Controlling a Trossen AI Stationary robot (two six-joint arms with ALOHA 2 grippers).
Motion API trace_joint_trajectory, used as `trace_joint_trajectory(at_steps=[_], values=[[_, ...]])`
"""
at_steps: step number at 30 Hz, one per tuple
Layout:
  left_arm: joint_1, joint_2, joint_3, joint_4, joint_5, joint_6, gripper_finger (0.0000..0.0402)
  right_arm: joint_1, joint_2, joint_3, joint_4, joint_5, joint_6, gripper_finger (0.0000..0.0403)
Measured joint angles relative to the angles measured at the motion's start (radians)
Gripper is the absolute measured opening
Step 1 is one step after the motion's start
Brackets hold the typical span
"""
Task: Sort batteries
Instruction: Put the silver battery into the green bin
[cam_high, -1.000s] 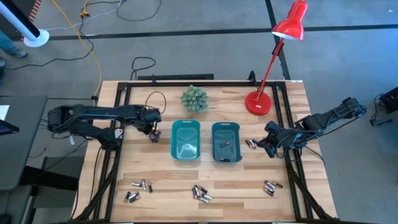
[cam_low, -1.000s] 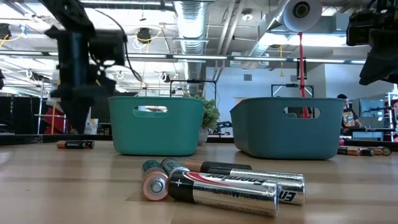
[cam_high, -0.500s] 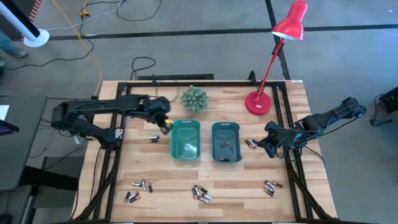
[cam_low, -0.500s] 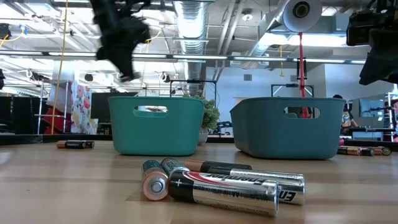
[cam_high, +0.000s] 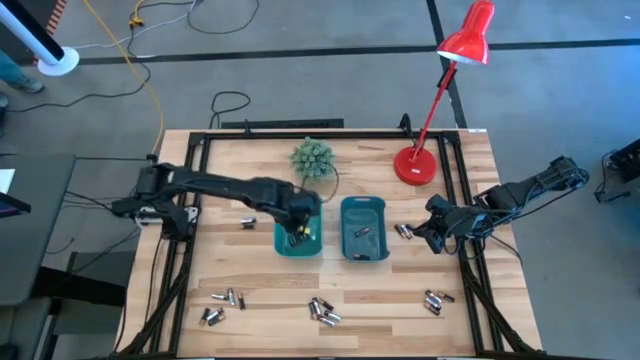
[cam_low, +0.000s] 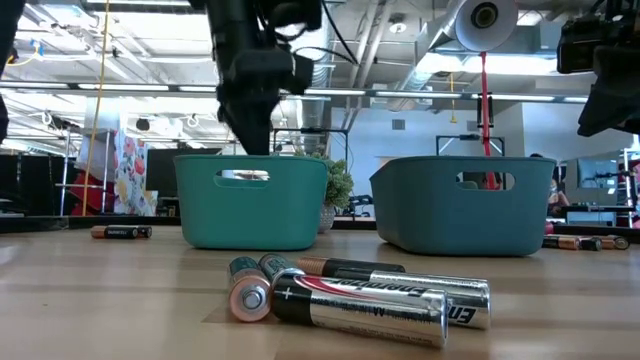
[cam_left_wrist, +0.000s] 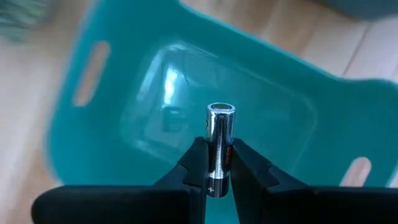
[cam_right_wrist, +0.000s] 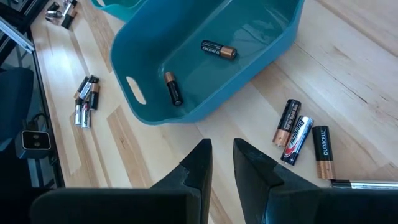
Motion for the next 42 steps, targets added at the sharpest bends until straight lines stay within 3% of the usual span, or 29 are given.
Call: trace_joint_trajectory(at_steps=[18,29,42], values=[[-0.010,0.185,-0.011,0.117,0.078,-0.040,0.0036,0.000,0.000,0.000,0.000,0.000,-0.002,0.0083],[-0.010,0.174,-0.011,0.155,0.079,-0.035,0.0165,0.000,0.000,0.000,0.001,0.000,0.000,0.0083],[0.026,0.090,0.046,0.103,0.065,-0.023,0.0177,0.000,0.000,0.000,0.000,-0.001,-0.002,0.0083]])
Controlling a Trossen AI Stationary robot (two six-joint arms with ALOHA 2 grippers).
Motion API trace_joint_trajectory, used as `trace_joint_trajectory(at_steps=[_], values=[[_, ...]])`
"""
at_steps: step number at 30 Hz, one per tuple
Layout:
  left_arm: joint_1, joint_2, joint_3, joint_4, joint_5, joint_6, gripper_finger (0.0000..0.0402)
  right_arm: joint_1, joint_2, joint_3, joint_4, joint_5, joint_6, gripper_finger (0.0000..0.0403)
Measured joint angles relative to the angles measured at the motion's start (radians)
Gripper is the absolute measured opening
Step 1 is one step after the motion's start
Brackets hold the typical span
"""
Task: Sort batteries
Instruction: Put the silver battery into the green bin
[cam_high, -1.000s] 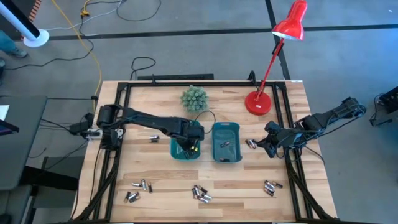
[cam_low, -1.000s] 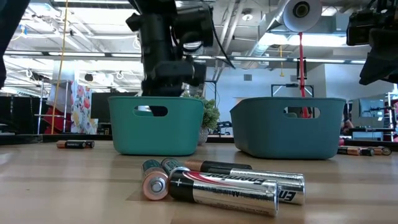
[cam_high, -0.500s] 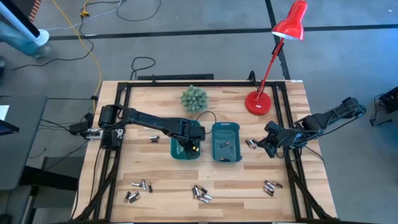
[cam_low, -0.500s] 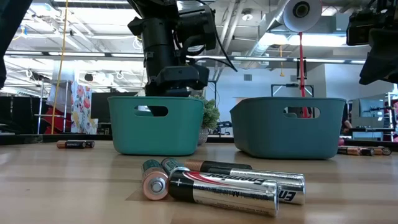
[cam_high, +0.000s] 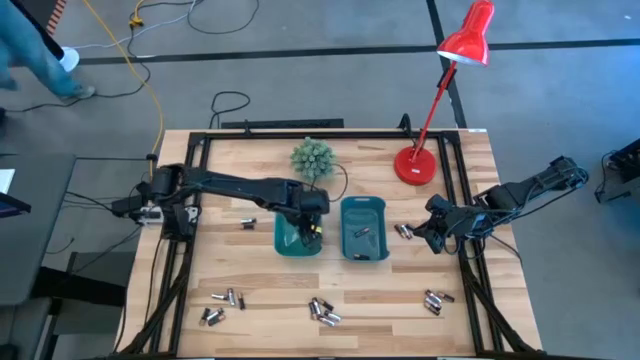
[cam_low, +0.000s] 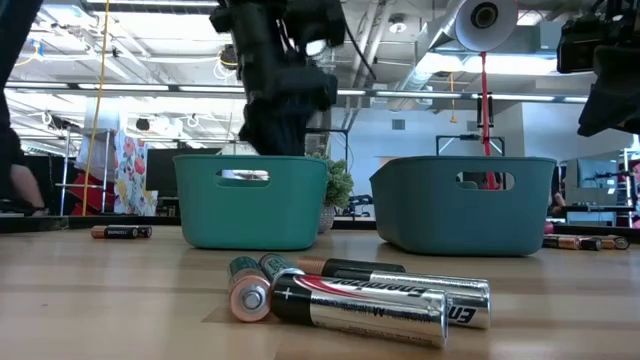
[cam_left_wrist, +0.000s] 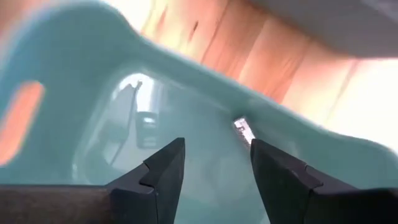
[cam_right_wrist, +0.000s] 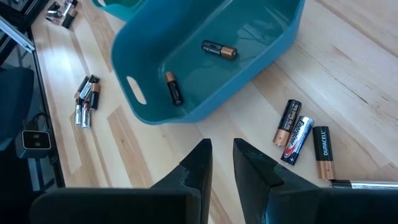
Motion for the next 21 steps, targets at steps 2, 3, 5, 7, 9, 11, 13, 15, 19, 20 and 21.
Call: trace_joint_trajectory(at_steps=[2,3,5,7,9,11,13,15,19,20,21], values=[[0.008,-0.047,0.001,-0.024,-0.006,0.023,0.0176,0.000,0.000,0.000,0.002,0.000,0.000,0.0083],[0.011,-0.074,0.001,-0.047,-0.018,0.037,0.0176,0.000,0.001,0.000,0.002,0.000,0.000,0.0083],[0.018,-0.129,0.000,-0.088,-0.055,0.063,0.0176,0.000,0.001,0.000,0.001,0.000,0.000,0.0083],[0.027,-0.196,-0.007,-0.128,-0.093,0.083,0.0176,0.000,0.001,0.000,0.000,0.000,0.001,0.0083],[0.039,-0.273,-0.033,-0.143,-0.103,0.091,0.0176,0.000,0.001,0.000,0.002,0.000,0.000,0.0083],[0.054,-0.359,-0.083,-0.144,-0.105,0.091,0.0176,0.000,0.001,0.000,0.000,0.000,0.002,0.0083],[0.066,-0.446,-0.146,-0.149,-0.112,0.091,0.0176,0.000,0.001,0.000,0.001,0.000,0.003,0.0083],[0.078,-0.530,-0.219,-0.157,-0.114,0.091,0.0176,0.000,0.001,0.000,0.002,0.000,0.003,0.0083],[0.093,-0.668,-0.392,-0.155,-0.113,0.111,0.0176,0.000,0.001,0.000,0.002,0.000,0.004,0.0083],[0.093,-0.694,-0.435,-0.152,-0.107,0.117,0.0176,0.000,0.001,0.000,0.001,0.000,0.008,0.0083],[0.093,-0.712,-0.472,-0.147,-0.103,0.130,0.0176,0.000,0.001,0.000,0.001,0.000,0.011,0.0083]])
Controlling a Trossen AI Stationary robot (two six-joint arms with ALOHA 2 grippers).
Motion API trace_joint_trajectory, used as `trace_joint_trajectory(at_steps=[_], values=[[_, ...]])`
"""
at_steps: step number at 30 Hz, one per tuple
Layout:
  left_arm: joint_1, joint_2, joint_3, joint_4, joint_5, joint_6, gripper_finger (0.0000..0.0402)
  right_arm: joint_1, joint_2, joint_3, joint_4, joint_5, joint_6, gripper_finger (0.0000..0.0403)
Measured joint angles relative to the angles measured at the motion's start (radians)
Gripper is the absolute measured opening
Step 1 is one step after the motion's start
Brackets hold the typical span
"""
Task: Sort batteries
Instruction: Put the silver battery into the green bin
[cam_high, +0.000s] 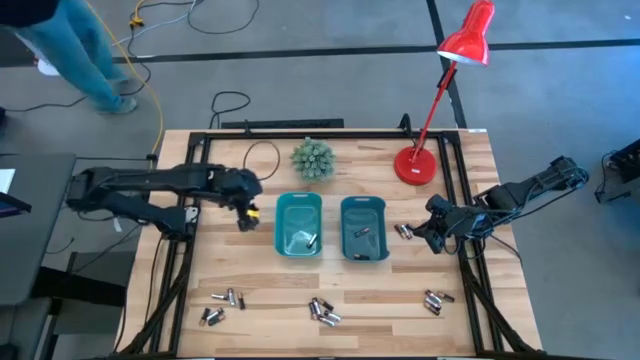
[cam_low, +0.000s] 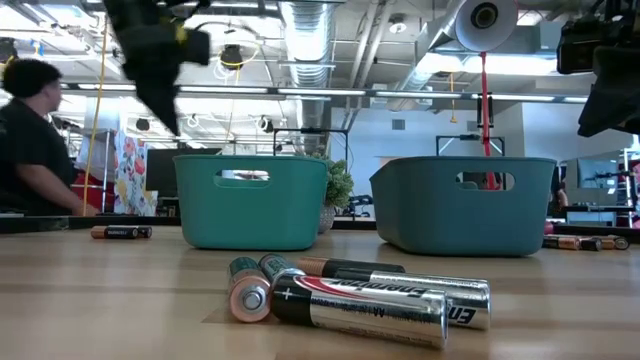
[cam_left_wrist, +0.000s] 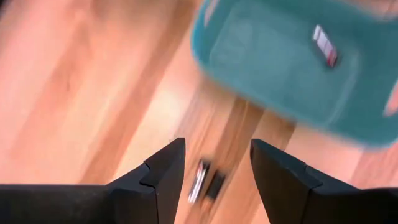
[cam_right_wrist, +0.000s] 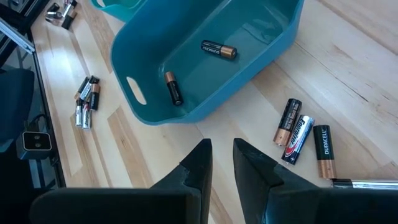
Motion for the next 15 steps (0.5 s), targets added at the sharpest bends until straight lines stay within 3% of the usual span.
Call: trace_joint_trajectory(at_steps=[6,15], values=[[0.000,-0.034,-0.162,0.058,0.002,0.068,0.0176,0.000,0.000,0.000,0.001,0.000,0.001,0.0083],[0.035,0.033,-0.225,0.062,0.018,0.106,0.0176,0.000,0.000,0.000,0.004,0.024,0.026,0.0083]])
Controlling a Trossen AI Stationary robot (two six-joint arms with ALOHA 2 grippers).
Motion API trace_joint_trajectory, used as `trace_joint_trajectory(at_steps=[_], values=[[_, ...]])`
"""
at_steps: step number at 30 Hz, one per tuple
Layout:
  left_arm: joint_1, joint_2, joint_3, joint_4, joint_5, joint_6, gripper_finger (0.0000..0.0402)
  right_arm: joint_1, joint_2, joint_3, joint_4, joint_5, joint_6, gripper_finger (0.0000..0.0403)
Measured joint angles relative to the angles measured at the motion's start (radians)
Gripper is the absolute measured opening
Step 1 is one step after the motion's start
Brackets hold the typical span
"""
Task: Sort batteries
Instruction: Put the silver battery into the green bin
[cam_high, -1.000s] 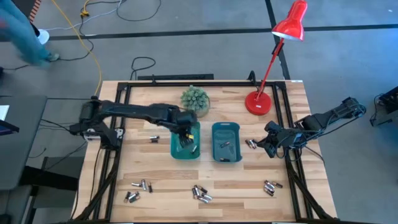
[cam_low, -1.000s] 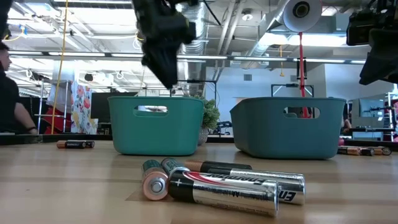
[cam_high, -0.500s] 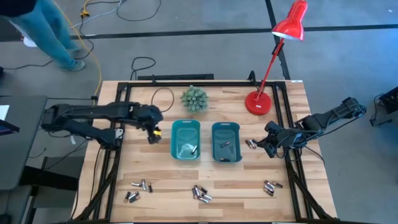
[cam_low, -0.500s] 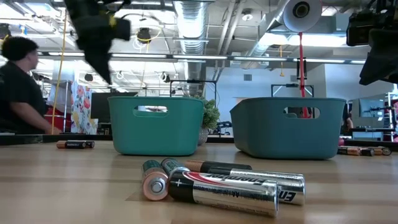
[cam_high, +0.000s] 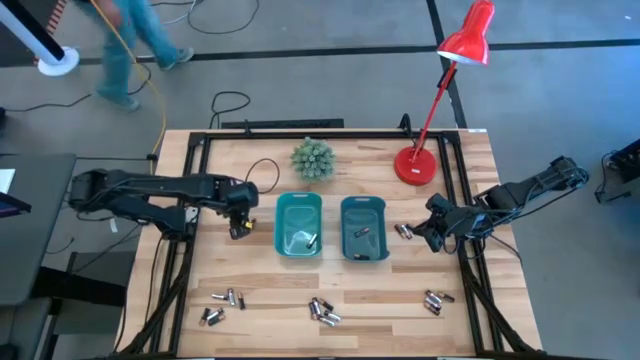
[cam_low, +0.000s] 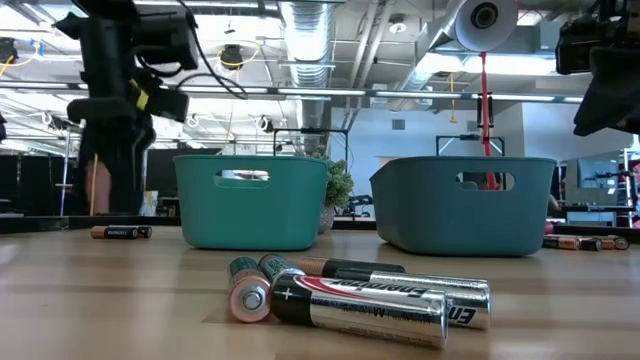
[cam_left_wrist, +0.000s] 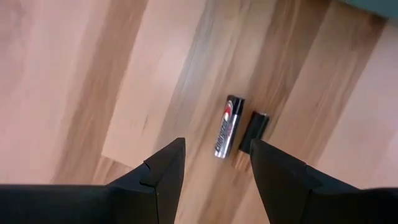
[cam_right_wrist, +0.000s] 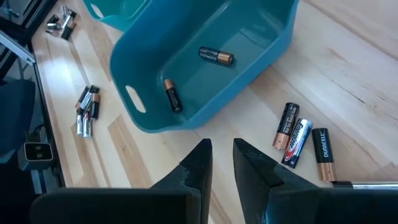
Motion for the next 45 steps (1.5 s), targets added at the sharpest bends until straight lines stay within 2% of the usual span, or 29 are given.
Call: trace_joint_trajectory(at_steps=[9,16,34,45], values=[[0.074,0.098,0.000,0.027,0.043,0.075,0.0176,0.000,0.000,0.000,0.000,0.002,0.000,0.0083],[0.078,0.163,0.000,0.083,0.064,0.141,0.0176,0.000,0.000,0.000,-0.002,0.004,0.001,0.0083],[0.097,0.167,-0.013,0.145,0.114,0.235,0.0176,0.000,0.000,0.000,-0.005,0.005,-0.005,0.0083],[0.097,0.168,-0.046,0.170,0.117,0.209,0.0176,0.000,0.000,0.000,-0.005,0.005,-0.001,0.0083]])
